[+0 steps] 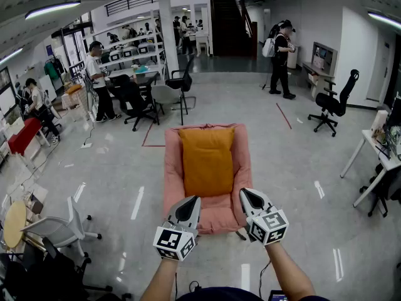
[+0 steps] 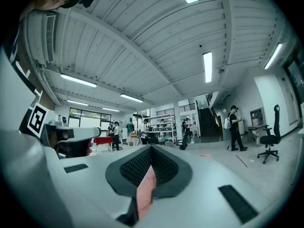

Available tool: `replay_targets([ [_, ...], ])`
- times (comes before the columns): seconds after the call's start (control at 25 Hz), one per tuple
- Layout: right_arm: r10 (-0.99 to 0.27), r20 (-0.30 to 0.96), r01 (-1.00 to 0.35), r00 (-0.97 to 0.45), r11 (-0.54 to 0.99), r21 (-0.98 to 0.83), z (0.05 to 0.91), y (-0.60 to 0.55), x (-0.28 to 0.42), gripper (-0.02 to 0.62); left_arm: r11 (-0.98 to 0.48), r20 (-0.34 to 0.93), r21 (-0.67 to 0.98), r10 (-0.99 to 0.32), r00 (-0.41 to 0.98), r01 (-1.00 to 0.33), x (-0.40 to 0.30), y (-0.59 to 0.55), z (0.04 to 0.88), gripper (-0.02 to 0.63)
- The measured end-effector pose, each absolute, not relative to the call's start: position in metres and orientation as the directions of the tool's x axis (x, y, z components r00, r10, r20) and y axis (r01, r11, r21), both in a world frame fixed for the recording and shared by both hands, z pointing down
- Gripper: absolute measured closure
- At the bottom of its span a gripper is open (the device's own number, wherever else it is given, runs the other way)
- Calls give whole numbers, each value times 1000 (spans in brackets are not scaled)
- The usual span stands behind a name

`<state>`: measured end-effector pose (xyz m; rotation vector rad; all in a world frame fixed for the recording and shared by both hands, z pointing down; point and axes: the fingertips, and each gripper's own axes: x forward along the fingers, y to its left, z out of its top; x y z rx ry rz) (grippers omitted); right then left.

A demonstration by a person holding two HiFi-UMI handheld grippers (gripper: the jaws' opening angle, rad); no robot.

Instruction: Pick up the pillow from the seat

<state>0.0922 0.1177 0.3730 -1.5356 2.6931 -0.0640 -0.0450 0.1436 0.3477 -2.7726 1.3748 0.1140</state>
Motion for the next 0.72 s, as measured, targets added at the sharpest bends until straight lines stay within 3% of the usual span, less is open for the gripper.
replay_targets([
  [0.72,-847,-4,-845,-531,530,-63,376,128,109,578,-589,-76,10,-807,586,-808,-25,151,347,603],
])
